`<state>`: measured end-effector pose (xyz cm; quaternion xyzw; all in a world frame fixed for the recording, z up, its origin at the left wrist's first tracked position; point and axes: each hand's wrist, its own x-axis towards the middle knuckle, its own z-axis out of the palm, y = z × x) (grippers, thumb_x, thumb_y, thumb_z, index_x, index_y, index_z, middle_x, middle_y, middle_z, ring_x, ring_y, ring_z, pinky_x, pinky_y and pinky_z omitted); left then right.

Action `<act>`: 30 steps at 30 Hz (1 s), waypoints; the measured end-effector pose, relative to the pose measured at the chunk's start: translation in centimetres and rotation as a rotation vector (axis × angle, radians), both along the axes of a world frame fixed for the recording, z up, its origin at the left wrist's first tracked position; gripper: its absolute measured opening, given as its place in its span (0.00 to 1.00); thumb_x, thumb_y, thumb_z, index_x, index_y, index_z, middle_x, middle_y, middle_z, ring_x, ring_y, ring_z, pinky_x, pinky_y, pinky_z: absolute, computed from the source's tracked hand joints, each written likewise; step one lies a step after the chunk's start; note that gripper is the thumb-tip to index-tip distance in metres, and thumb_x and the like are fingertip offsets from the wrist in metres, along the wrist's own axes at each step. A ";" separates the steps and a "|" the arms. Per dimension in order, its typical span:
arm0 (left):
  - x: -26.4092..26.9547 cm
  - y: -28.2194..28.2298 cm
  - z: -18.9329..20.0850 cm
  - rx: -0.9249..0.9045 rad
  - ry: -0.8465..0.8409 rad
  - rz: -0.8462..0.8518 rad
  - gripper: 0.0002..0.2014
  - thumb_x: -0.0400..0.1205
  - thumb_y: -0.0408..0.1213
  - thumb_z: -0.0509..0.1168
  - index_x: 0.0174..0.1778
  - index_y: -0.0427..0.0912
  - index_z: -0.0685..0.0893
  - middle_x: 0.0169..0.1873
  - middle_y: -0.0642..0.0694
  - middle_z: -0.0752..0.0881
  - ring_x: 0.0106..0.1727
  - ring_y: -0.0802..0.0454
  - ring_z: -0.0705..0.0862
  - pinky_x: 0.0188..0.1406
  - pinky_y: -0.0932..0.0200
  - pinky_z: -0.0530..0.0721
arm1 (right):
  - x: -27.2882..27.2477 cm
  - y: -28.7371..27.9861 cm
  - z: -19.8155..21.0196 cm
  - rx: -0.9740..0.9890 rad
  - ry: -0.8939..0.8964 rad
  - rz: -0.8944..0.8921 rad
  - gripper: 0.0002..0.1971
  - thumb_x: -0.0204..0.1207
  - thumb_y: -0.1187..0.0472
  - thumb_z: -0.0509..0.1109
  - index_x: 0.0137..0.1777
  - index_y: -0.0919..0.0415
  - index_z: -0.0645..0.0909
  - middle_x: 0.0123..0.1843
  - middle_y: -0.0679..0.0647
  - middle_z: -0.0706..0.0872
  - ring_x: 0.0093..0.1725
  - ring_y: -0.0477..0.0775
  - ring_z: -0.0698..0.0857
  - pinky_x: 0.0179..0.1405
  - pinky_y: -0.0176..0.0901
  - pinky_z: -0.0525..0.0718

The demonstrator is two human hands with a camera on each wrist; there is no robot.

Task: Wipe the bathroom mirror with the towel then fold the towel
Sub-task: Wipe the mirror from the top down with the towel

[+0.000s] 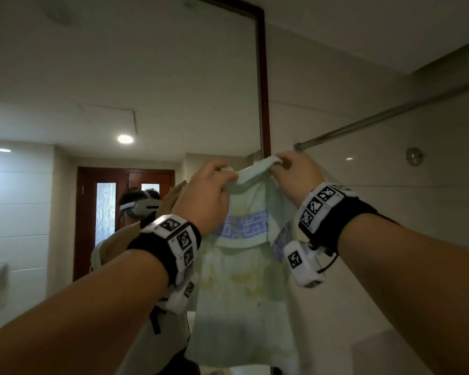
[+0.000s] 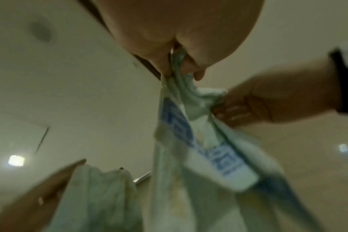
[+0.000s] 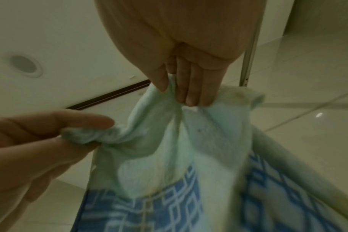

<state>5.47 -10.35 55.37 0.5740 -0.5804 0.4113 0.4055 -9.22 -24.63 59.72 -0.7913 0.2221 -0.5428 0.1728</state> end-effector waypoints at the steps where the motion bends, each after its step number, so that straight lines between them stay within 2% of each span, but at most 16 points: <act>1: 0.0 -0.3 0.2 0.050 -0.097 0.058 0.21 0.82 0.30 0.65 0.72 0.42 0.83 0.76 0.44 0.74 0.72 0.50 0.73 0.75 0.57 0.75 | 0.1 0.2 0.3 -0.024 -0.008 0.032 0.21 0.80 0.54 0.64 0.72 0.55 0.81 0.68 0.57 0.87 0.66 0.59 0.85 0.68 0.50 0.81; 2: 0.1 -0.6 0.3 0.102 -0.191 0.119 0.25 0.81 0.33 0.67 0.76 0.39 0.79 0.79 0.40 0.71 0.78 0.45 0.67 0.78 0.48 0.73 | 0.3 0.2 0.6 -0.045 -0.021 0.072 0.26 0.76 0.50 0.63 0.74 0.53 0.78 0.70 0.56 0.86 0.68 0.59 0.84 0.69 0.51 0.81; 4: 0.6 -1.7 0.4 0.208 -0.306 0.257 0.35 0.81 0.37 0.67 0.85 0.35 0.66 0.85 0.35 0.59 0.87 0.41 0.52 0.85 0.41 0.64 | 0.7 -0.1 1.1 -0.077 -0.001 0.114 0.34 0.69 0.46 0.60 0.78 0.49 0.72 0.72 0.55 0.84 0.68 0.59 0.84 0.68 0.52 0.82; 6: 1.6 -3.2 0.5 0.282 -0.370 0.422 0.40 0.83 0.40 0.65 0.88 0.32 0.55 0.88 0.35 0.49 0.89 0.35 0.41 0.87 0.35 0.60 | 0.9 -0.2 1.5 -0.110 0.047 0.109 0.35 0.76 0.51 0.63 0.85 0.44 0.61 0.75 0.54 0.80 0.63 0.57 0.84 0.60 0.48 0.83; 7: 2.1 -4.0 0.6 0.306 -0.395 0.488 0.41 0.83 0.40 0.64 0.88 0.31 0.52 0.88 0.33 0.46 0.89 0.33 0.39 0.85 0.32 0.61 | 1.1 -0.5 1.6 -0.129 0.082 0.082 0.38 0.79 0.53 0.64 0.88 0.43 0.53 0.76 0.55 0.77 0.60 0.57 0.83 0.55 0.44 0.82; 8: 2.5 -4.6 0.8 0.319 -0.401 0.537 0.43 0.82 0.40 0.64 0.88 0.29 0.50 0.87 0.32 0.45 0.89 0.31 0.39 0.84 0.31 0.63 | 1.2 -0.8 1.7 -0.166 0.112 0.063 0.41 0.81 0.54 0.64 0.89 0.43 0.45 0.79 0.56 0.74 0.63 0.58 0.82 0.56 0.43 0.80; 9: 3.0 -5.3 1.0 0.324 -0.393 0.569 0.44 0.81 0.39 0.64 0.88 0.29 0.48 0.87 0.32 0.44 0.89 0.30 0.39 0.83 0.31 0.65 | 1.5 -1.2 1.8 -0.203 0.140 0.061 0.44 0.81 0.54 0.64 0.89 0.44 0.40 0.84 0.56 0.68 0.71 0.60 0.79 0.64 0.44 0.78; 11: 3.5 -6.3 1.7 0.314 -0.348 0.580 0.45 0.79 0.34 0.64 0.88 0.29 0.45 0.87 0.32 0.42 0.88 0.30 0.38 0.83 0.32 0.65 | 2.1 -2.0 2.0 -0.289 0.173 0.089 0.48 0.80 0.53 0.66 0.89 0.48 0.35 0.89 0.55 0.57 0.85 0.60 0.63 0.82 0.54 0.66; 13: 3.6 -7.0 2.8 0.285 -0.291 0.583 0.42 0.79 0.29 0.57 0.88 0.30 0.43 0.87 0.32 0.42 0.89 0.31 0.36 0.84 0.33 0.64 | 2.8 -2.9 2.3 -0.382 0.178 0.084 0.50 0.78 0.52 0.68 0.89 0.53 0.34 0.87 0.56 0.58 0.86 0.60 0.57 0.86 0.61 0.58; 15: 3.5 -7.9 4.5 0.255 -0.241 0.585 0.40 0.77 0.26 0.47 0.88 0.29 0.42 0.88 0.33 0.44 0.89 0.32 0.37 0.86 0.38 0.63 | 3.5 -4.2 2.9 -0.471 0.163 0.053 0.52 0.76 0.52 0.70 0.88 0.56 0.35 0.84 0.57 0.61 0.85 0.60 0.58 0.86 0.62 0.55; 16: 3.6 -8.3 5.5 0.236 -0.221 0.577 0.39 0.78 0.25 0.46 0.88 0.29 0.43 0.88 0.33 0.45 0.89 0.32 0.37 0.85 0.40 0.63 | 3.8 -4.9 3.3 -0.510 0.164 0.037 0.53 0.75 0.53 0.71 0.88 0.57 0.35 0.84 0.58 0.61 0.85 0.59 0.57 0.87 0.61 0.54; 20: 4.9 -10.4 9.8 0.155 -0.287 0.663 0.35 0.84 0.22 0.52 0.88 0.26 0.48 0.87 0.30 0.50 0.89 0.30 0.41 0.87 0.43 0.53 | 4.7 -8.0 4.8 -0.661 0.190 -0.042 0.56 0.74 0.57 0.73 0.88 0.57 0.33 0.84 0.56 0.59 0.85 0.58 0.55 0.88 0.58 0.48; 25: 5.9 -12.2 14.8 0.117 -0.246 0.738 0.36 0.86 0.24 0.58 0.88 0.28 0.46 0.87 0.29 0.50 0.89 0.29 0.42 0.86 0.42 0.56 | 6.8 -11.4 8.8 -0.727 0.139 -0.066 0.56 0.73 0.59 0.73 0.89 0.56 0.33 0.83 0.56 0.61 0.84 0.58 0.57 0.88 0.57 0.49; 27: 5.9 -13.1 16.7 0.094 -0.208 0.760 0.37 0.85 0.26 0.59 0.88 0.28 0.48 0.85 0.29 0.51 0.87 0.28 0.48 0.84 0.41 0.62 | 7.9 -12.4 11.0 -0.740 0.118 -0.080 0.55 0.73 0.62 0.72 0.89 0.57 0.34 0.84 0.57 0.61 0.85 0.58 0.57 0.88 0.56 0.49; 29: 6.0 -14.0 18.2 0.044 -0.158 0.754 0.37 0.83 0.27 0.61 0.87 0.31 0.53 0.81 0.31 0.58 0.80 0.29 0.59 0.71 0.42 0.75 | 9.1 -13.3 13.2 -0.769 0.111 -0.104 0.53 0.75 0.64 0.70 0.89 0.58 0.34 0.85 0.58 0.60 0.85 0.60 0.57 0.88 0.56 0.49; 30: 6.3 -14.5 18.8 0.023 -0.123 0.744 0.36 0.83 0.28 0.62 0.86 0.33 0.56 0.78 0.32 0.60 0.76 0.31 0.63 0.63 0.43 0.78 | 9.7 -13.7 14.3 -0.786 0.113 -0.123 0.52 0.76 0.63 0.69 0.89 0.59 0.35 0.85 0.59 0.60 0.85 0.61 0.57 0.88 0.57 0.49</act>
